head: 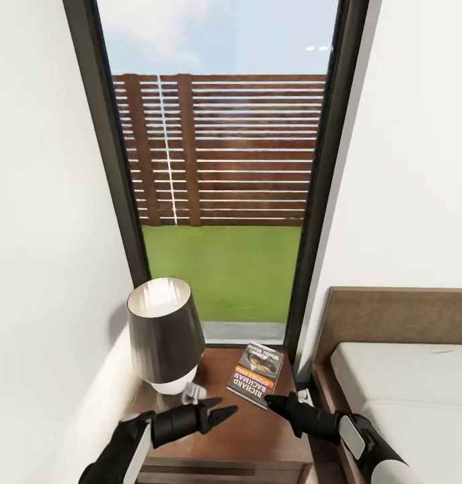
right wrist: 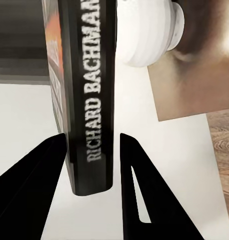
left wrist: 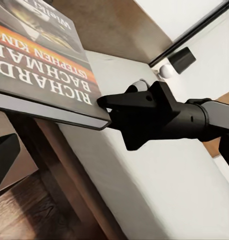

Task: In the bedroom, move the book from the bed onto either nightstand, and place the two sandals side by side next to the bed.

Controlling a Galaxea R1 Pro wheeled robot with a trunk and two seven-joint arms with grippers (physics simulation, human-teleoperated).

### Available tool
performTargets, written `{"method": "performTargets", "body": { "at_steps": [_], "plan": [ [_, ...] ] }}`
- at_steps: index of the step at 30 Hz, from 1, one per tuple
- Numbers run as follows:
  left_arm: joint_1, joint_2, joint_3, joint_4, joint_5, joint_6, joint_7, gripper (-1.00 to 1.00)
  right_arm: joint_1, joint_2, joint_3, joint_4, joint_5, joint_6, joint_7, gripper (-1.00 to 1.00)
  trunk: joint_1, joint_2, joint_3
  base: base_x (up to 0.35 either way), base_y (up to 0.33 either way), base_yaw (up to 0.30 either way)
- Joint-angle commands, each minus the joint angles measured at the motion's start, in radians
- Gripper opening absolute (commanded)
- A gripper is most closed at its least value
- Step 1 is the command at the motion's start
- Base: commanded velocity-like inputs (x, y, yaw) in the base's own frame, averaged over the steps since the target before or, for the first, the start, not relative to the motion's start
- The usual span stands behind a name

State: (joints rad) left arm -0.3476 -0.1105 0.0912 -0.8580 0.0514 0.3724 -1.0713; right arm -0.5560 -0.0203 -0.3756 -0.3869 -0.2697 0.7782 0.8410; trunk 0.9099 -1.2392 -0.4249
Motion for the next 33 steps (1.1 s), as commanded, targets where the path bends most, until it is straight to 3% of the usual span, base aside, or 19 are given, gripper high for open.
{"method": "performTargets", "body": {
  "at_steps": [1,20,25,27,33],
  "plan": [
    [-0.001,-0.001,0.001,0.001,0.002,0.009,-0.004,1.00,-0.001,0.000,-0.005,0.000,0.001,0.004,0.003,-1.00,0.000,-0.001,-0.001,0.000,0.000,0.000],
    [-0.001,0.008,0.013,-0.004,0.009,0.016,-0.020,1.00,-0.001,0.000,-0.005,0.000,0.001,0.004,0.003,-1.00,0.000,-0.001,-0.001,0.000,0.000,0.000],
    [-0.001,0.014,0.013,-0.004,0.063,0.035,-0.057,1.00,-0.001,0.000,-0.005,0.000,0.001,0.004,0.003,-1.00,0.015,-0.029,-0.014,0.000,0.000,0.000],
    [-0.001,0.034,0.013,-0.005,0.095,0.051,-0.083,1.00,-0.001,0.000,-0.005,0.000,0.001,0.004,0.003,-1.00,0.019,-0.036,-0.017,0.000,0.000,0.000],
    [-0.001,0.045,0.012,-0.005,0.113,0.059,-0.096,1.00,-0.001,0.000,-0.005,0.000,0.001,0.004,0.003,-1.00,0.019,-0.036,-0.017,0.000,0.000,0.000]
  ]
}}
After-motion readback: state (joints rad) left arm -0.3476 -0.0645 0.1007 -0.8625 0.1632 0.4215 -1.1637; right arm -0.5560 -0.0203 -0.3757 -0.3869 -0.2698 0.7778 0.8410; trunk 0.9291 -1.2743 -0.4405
